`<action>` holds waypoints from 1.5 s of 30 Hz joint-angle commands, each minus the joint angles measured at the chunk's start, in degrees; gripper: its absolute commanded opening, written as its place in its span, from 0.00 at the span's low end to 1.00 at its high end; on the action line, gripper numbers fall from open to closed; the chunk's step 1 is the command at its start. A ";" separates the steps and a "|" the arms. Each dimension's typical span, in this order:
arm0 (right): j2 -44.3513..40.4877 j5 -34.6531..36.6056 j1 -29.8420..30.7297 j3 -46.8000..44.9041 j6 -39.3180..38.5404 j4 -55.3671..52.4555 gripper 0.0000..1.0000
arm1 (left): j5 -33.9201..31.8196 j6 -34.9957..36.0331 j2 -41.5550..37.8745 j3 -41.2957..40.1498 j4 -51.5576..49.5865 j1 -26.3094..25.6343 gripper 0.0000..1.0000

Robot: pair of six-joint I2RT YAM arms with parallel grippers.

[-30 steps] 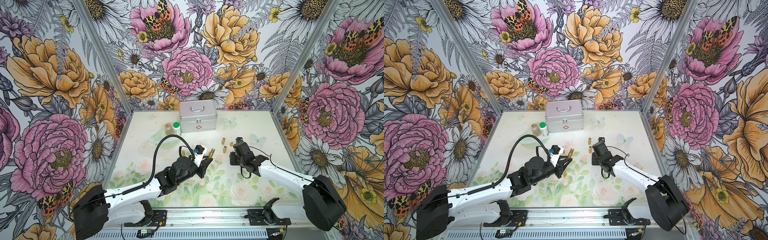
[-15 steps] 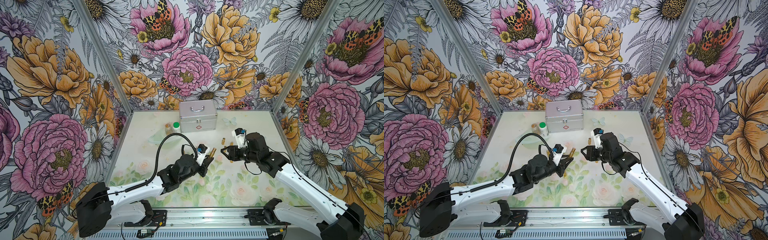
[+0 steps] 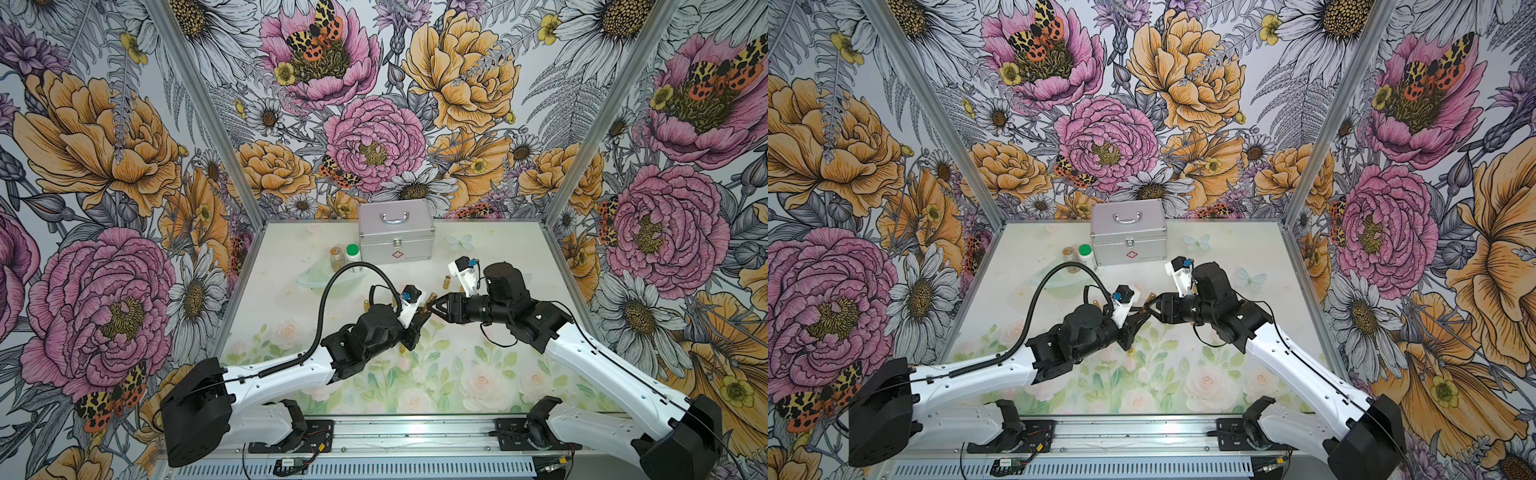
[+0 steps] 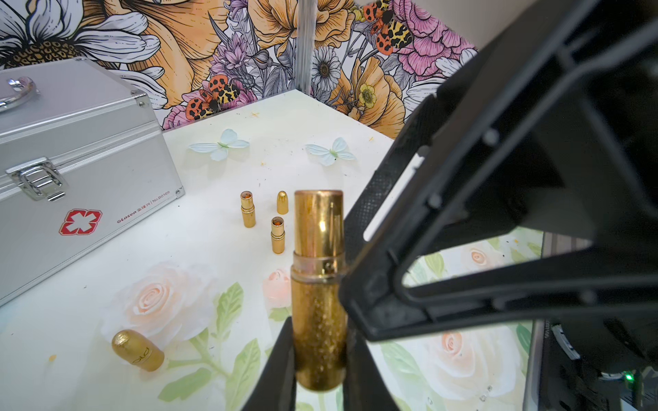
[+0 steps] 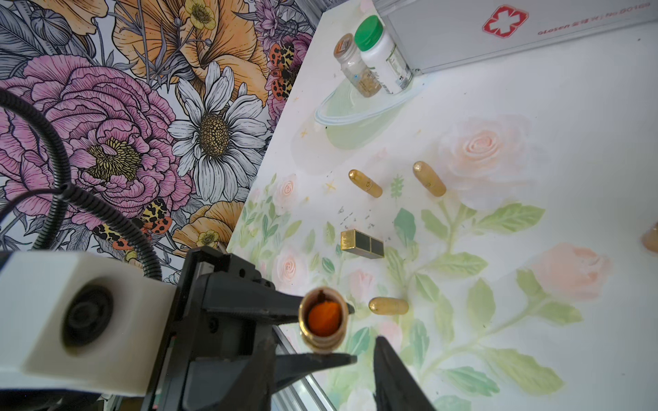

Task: Open the lipstick cap
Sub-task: Place the lipstick at the center of the board.

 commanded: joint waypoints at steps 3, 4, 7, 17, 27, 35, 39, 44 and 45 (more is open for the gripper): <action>1.88 -1.79 0.70 2.83 0.68 2.74 0.41 | -0.75 1.50 0.19 2.08 0.00 -0.70 0.00; 2.09 -1.78 0.85 2.87 0.66 2.83 0.40 | -0.97 1.56 0.31 2.13 0.01 -0.73 0.00; 2.39 -1.78 1.13 2.72 0.54 2.98 0.37 | -1.08 1.61 0.54 2.26 0.01 -0.74 0.00; 2.57 -1.22 1.40 1.73 0.34 2.96 0.26 | -1.42 1.82 0.46 2.68 0.01 -0.81 0.00; 2.35 1.41 1.41 2.03 -0.64 2.84 0.22 | -1.60 1.47 0.01 2.18 0.00 -0.80 0.00; 1.88 6.40 1.40 3.72 -3.17 0.90 0.21 | -2.52 1.28 -1.74 0.62 -0.06 -0.81 0.35; 2.41 11.93 1.40 5.62 -6.29 -2.47 0.21 | -3.56 0.41 -3.81 -1.06 0.01 -0.78 0.58; 2.87 20.15 1.40 6.37 -9.16 -4.61 0.21 | -4.72 -1.08 -6.70 -3.37 -0.59 -0.58 0.81; 3.11 21.79 1.48 6.28 -9.82 -4.73 0.21 | -5.20 -1.51 -7.44 -3.77 -1.01 -0.46 0.85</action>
